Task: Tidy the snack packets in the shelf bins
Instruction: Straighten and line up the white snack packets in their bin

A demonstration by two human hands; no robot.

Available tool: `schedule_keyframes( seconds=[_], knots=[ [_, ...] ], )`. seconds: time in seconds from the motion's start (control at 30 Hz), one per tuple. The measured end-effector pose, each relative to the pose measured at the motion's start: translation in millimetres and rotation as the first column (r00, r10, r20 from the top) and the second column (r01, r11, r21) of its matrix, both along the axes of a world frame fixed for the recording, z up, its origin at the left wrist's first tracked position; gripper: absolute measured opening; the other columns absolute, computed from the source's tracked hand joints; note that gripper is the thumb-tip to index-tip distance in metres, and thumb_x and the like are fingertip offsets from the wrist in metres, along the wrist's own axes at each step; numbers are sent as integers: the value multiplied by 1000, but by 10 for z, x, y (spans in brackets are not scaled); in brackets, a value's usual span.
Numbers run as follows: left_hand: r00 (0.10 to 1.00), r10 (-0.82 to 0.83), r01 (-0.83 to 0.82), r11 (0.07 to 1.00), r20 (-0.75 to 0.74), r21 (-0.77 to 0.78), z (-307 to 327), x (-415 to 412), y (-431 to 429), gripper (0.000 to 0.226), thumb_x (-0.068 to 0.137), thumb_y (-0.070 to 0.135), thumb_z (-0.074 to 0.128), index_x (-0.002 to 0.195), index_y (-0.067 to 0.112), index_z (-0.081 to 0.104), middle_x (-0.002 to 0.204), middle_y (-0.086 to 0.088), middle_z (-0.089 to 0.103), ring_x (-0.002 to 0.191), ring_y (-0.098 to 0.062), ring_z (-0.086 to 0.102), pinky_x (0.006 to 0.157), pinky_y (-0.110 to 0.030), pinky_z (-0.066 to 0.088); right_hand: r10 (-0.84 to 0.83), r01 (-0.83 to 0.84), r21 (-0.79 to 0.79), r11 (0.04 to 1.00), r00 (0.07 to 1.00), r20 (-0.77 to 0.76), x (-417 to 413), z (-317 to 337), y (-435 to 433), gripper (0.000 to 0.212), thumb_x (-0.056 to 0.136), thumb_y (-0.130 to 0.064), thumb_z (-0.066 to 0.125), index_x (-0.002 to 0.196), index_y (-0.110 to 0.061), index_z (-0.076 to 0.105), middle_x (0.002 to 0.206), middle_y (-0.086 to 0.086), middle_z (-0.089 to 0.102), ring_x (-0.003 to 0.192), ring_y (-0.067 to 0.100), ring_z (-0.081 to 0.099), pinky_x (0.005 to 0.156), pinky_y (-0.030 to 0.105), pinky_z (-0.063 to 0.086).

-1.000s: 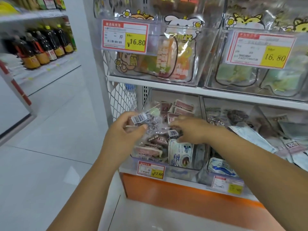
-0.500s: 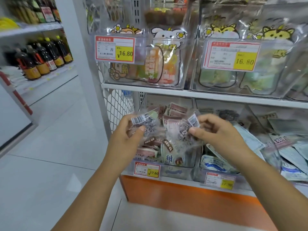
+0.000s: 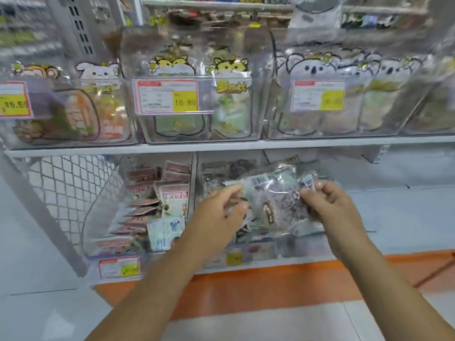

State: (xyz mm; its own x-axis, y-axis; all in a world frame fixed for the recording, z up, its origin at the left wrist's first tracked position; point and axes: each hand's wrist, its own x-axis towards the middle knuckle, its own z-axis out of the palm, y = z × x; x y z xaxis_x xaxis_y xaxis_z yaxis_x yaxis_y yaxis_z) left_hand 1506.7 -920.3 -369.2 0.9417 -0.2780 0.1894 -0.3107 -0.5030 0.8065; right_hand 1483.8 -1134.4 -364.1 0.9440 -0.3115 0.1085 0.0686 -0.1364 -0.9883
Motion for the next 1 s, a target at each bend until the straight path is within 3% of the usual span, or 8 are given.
schedule_keyframes(
  seconds=[0.1,0.17,0.3,0.47,0.63,0.77,0.9,1.0],
  knots=[
    [989,-85,64,984,121,165,-21,58,-409,45,99,37,46,143,35,38,144,19,37,118,10,34,93,-5,24,-247,247,9,969,969,24,144,-94,-482,21,77,-41,70,77,-25,55,70,3,53,69,19,52,69,38,42],
    [967,-161,101,954,197,281,-86,80,-636,50,100,36,43,148,31,29,153,16,25,135,3,21,107,-11,13,-298,298,-33,954,954,-8,288,-194,-655,34,80,-45,69,103,-22,57,83,4,60,73,20,58,68,33,46],
    [922,-314,128,803,229,583,-412,148,-856,62,100,41,38,153,30,8,160,14,-4,145,-4,-7,121,-35,0,-310,186,-564,805,941,-133,458,-582,-791,74,82,-37,69,140,-9,34,119,15,59,112,37,55,95,43,41],
    [908,-316,133,841,276,525,-442,86,-665,56,100,39,39,150,35,15,156,21,2,142,5,-8,113,-17,-12,-319,219,-689,690,948,-18,325,-511,-706,57,88,-22,61,140,-8,42,140,20,41,131,34,34,109,42,30],
    [961,-100,1,933,257,359,-301,-71,242,46,96,41,47,141,43,36,138,38,23,128,22,12,109,-10,11,-23,145,-662,735,982,189,-13,-206,-118,29,91,-19,57,120,-24,58,109,-13,50,108,11,48,87,29,40],
    [956,179,-253,905,234,341,-359,-173,1307,38,91,30,61,129,34,56,126,25,47,118,3,41,100,-17,33,318,-123,-707,697,936,152,-96,-214,691,30,89,-17,61,110,-39,57,100,-33,50,96,-12,48,82,6,35],
    [917,343,-396,843,202,364,-509,-369,2056,39,86,28,69,123,35,60,116,22,53,107,-5,51,87,-12,32,561,-424,-764,486,822,-100,89,-244,1594,33,94,-29,54,125,-41,52,113,-28,48,93,-11,48,80,0,32],
    [939,311,-343,864,145,369,-586,-411,2227,42,86,25,68,126,34,58,119,19,53,109,-3,47,88,-7,28,602,-580,-760,294,730,-324,322,-358,2174,39,95,-40,53,133,-36,47,129,-15,45,111,3,49,93,18,37]
  ],
)
